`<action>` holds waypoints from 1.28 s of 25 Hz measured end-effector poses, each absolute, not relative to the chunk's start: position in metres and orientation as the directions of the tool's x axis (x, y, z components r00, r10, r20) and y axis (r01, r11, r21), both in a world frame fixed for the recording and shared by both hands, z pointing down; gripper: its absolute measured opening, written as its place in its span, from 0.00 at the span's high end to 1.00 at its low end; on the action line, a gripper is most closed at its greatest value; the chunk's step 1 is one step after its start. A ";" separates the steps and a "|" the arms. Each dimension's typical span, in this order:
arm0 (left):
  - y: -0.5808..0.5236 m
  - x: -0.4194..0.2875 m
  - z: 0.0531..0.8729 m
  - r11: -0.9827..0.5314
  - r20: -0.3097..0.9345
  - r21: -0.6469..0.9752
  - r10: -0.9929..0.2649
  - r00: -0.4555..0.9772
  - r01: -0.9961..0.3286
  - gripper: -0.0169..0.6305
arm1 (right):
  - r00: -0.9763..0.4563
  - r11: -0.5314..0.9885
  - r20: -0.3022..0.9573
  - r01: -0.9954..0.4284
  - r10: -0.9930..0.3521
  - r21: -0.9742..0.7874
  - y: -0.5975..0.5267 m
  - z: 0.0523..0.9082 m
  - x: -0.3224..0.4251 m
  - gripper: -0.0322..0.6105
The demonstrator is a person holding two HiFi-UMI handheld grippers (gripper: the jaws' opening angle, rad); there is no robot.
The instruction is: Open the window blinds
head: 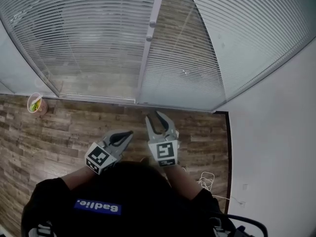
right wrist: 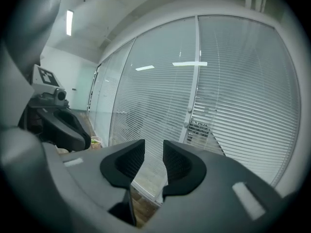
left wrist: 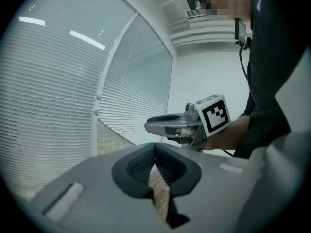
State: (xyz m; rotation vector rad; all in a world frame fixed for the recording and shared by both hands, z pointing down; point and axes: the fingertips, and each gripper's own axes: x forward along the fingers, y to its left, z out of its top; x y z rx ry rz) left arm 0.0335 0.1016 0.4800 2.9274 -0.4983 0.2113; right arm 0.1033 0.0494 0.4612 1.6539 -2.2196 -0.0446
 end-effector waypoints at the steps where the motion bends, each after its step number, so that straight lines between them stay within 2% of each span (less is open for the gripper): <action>1: 0.101 0.030 0.481 -0.932 0.166 0.138 -0.311 0.936 -0.334 0.97 | -0.247 0.317 0.281 -0.918 -0.927 0.237 0.052 0.465 0.099 0.76; 8: 0.096 0.023 0.488 -0.947 0.159 0.128 -0.275 0.948 -0.296 0.97 | -0.301 0.351 0.250 -0.917 -0.920 0.189 0.064 0.476 0.073 0.77; 14: 0.084 0.016 0.493 -0.945 0.160 0.142 -0.272 0.949 -0.295 0.97 | -0.366 0.390 0.227 -0.918 -0.903 0.071 0.073 0.490 0.055 0.83; 21: 0.076 0.012 0.496 -0.940 0.167 0.148 -0.281 0.945 -0.306 0.97 | -0.415 0.423 0.253 -0.906 -0.874 -0.025 0.077 0.510 0.051 0.85; 32: 0.076 0.010 0.500 -0.932 0.166 0.151 -0.305 0.938 -0.330 0.97 | -0.452 0.456 0.241 -0.889 -0.859 -0.042 0.080 0.524 0.051 0.94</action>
